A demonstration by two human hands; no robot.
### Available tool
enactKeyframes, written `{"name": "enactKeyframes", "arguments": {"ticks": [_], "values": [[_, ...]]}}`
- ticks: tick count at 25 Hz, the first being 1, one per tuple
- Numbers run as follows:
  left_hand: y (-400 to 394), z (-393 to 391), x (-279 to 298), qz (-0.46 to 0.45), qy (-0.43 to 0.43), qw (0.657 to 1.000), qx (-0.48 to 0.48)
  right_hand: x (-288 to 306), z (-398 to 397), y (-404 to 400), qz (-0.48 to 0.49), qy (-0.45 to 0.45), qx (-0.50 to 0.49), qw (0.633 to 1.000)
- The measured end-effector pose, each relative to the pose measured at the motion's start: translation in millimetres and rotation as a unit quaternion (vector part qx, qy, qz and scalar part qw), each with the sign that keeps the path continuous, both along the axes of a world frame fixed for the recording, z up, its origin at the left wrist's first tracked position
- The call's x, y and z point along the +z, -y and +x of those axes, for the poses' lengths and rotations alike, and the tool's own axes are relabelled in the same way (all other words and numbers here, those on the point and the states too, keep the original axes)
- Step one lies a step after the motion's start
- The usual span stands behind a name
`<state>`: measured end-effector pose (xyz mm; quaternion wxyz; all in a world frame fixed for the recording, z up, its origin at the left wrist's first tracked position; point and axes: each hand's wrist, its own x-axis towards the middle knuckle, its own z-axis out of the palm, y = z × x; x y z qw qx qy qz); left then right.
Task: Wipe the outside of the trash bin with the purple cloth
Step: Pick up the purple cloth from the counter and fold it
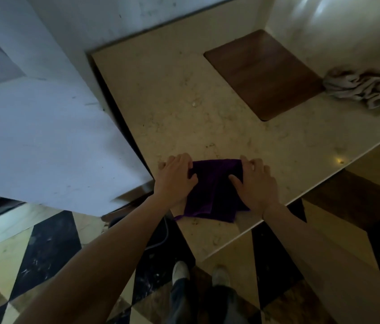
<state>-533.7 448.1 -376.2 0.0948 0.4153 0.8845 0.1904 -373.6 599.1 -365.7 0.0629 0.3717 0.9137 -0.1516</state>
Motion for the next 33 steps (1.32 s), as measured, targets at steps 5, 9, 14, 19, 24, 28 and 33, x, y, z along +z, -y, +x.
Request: {"name": "enactKeyframes", "arguments": {"ticks": [5, 9, 14, 19, 24, 28, 33], "values": [[-8.6, 1.9, 4.7, 0.053, 0.106, 0.992, 0.035, 3.0, -3.8, -2.9, -0.022, -0.099, -0.031, 0.994], [-4.3, 2.7, 21.0, 0.108, 0.213, 0.969, 0.068, 22.1, 3.4, 1.1, -0.128, -0.208, -0.105, 0.964], [14.7, -1.3, 74.7, 0.194, 0.277, 0.94, 0.049, 78.4, 15.8, 15.9, -0.142, -0.301, -0.109, 0.937], [38.5, -11.8, 158.1, 0.281, 0.257, 0.924, -0.031, 162.4, 20.2, 35.2, -0.096, -0.386, -0.074, 0.914], [58.3, -18.7, 221.5, 0.33, 0.204, 0.917, -0.092, 220.4, 15.9, 66.2, -0.054, -0.446, -0.064, 0.891], [73.9, -17.3, 237.8, 0.341, 0.197, 0.914, -0.102, 241.6, 18.5, 90.0, -0.039, -0.456, -0.074, 0.886], [98.8, -11.8, 246.6, 0.358, 0.194, 0.907, -0.111, 246.9, 26.4, 120.4, 0.005, -0.437, -0.077, 0.896]]}}
